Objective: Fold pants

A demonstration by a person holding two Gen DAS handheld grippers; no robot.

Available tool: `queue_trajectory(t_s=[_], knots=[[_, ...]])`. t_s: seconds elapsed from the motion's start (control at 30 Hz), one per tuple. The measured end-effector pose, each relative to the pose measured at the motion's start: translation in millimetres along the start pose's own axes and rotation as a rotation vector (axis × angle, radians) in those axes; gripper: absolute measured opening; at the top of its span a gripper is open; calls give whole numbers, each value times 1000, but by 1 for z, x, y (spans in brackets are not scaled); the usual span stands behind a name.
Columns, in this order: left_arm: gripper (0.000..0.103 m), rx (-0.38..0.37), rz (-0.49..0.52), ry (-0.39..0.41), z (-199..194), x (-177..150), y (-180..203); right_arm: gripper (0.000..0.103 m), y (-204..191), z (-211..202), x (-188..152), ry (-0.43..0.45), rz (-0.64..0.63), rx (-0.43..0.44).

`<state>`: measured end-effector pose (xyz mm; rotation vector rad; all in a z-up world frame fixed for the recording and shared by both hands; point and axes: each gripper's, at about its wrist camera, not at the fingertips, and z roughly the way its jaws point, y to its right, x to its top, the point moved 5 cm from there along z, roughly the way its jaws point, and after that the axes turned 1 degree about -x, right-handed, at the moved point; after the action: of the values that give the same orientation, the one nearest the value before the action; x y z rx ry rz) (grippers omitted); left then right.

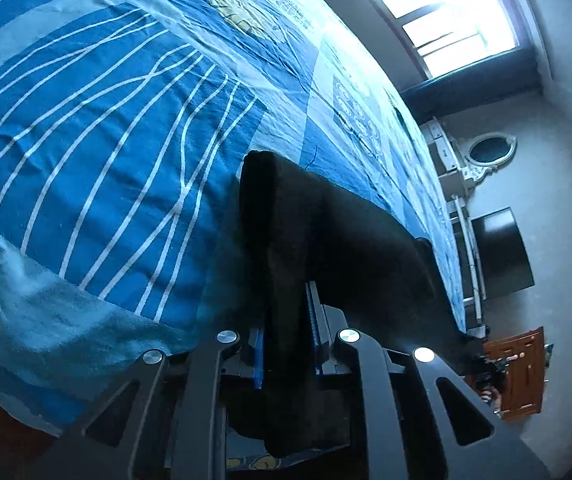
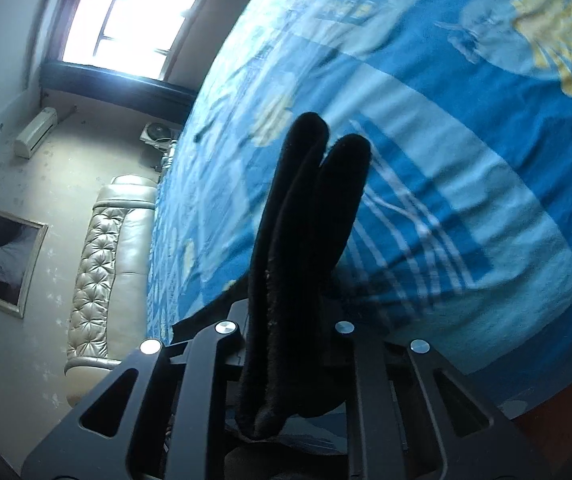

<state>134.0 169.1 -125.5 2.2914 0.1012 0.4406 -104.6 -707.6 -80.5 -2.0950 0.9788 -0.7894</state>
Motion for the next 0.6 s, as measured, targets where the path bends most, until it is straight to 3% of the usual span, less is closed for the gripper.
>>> queue_trajectory(t_s=[0.3, 0.6], knots=[[17, 16, -6, -30, 4, 9, 10, 15, -107, 0, -16, -8, -184, 87], [19, -18, -40, -36, 5, 11, 0, 14, -203, 40, -61, -85, -325, 166]])
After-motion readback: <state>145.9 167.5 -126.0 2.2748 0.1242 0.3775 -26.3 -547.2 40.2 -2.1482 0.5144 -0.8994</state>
